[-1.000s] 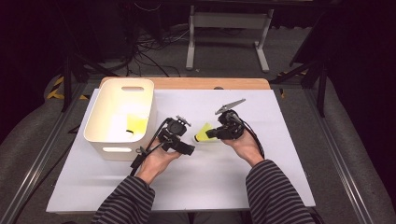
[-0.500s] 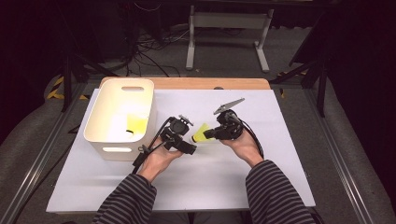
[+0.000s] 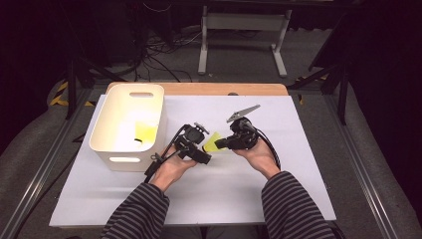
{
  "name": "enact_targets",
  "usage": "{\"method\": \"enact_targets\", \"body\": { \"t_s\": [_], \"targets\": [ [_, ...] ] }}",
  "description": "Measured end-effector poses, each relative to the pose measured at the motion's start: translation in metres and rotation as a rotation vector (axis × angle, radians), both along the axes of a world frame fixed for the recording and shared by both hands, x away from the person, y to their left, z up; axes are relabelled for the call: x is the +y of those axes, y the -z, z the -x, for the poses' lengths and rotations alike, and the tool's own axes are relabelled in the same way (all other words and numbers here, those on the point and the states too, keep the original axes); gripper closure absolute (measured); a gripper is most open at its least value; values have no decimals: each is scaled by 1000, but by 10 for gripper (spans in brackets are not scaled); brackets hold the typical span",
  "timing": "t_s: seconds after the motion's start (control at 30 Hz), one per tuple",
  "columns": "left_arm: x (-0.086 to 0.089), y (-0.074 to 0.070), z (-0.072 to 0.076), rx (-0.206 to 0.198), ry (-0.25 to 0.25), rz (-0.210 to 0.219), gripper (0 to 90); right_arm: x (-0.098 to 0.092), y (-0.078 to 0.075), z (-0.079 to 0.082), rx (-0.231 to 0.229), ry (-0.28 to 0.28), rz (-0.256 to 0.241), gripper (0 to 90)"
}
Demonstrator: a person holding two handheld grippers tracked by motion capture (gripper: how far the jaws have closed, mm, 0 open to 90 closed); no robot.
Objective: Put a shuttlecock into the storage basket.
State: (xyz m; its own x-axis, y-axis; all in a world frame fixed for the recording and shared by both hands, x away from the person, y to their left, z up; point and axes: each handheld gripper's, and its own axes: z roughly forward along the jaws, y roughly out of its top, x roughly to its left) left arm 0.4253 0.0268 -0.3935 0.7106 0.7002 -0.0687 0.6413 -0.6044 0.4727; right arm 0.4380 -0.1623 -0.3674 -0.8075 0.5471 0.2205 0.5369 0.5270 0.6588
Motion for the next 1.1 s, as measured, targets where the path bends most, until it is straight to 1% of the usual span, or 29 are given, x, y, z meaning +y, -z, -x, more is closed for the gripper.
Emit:
{"method": "enact_targets", "body": {
  "t_s": [0.23, 0.53, 0.6, 0.63, 0.8, 0.87, 1.0, 1.1],
  "targets": [
    [-1, 2, -1, 8, 3, -7, 311, 4, 1, 1, 7, -20, -12, 900],
    [-1, 2, 0, -3, 15, -14, 365, 8, 0, 2, 11, -34, -20, 900],
    [-2, 2, 0, -12, 21, -13, 386, 9, -1, 2, 13, -39, -20, 900],
    [-2, 2, -1, -9, 27, -9, 397, 9, -1, 2, 12, -42, -22, 900],
    [-4, 2, 0, -14, 32, -25, 455, 11, -1, 2, 15, -51, -24, 900],
    [-3, 2, 0, -19, 38, -31, 483, 11, -1, 1, 16, -49, -23, 900],
    [-3, 2, 0, -18, 38, -28, 527, 9, -1, 0, 19, -40, -22, 900],
    [-4, 1, 1, -19, 44, -39, 556, 8, -1, -1, 14, -31, -22, 900]
  ]
}}
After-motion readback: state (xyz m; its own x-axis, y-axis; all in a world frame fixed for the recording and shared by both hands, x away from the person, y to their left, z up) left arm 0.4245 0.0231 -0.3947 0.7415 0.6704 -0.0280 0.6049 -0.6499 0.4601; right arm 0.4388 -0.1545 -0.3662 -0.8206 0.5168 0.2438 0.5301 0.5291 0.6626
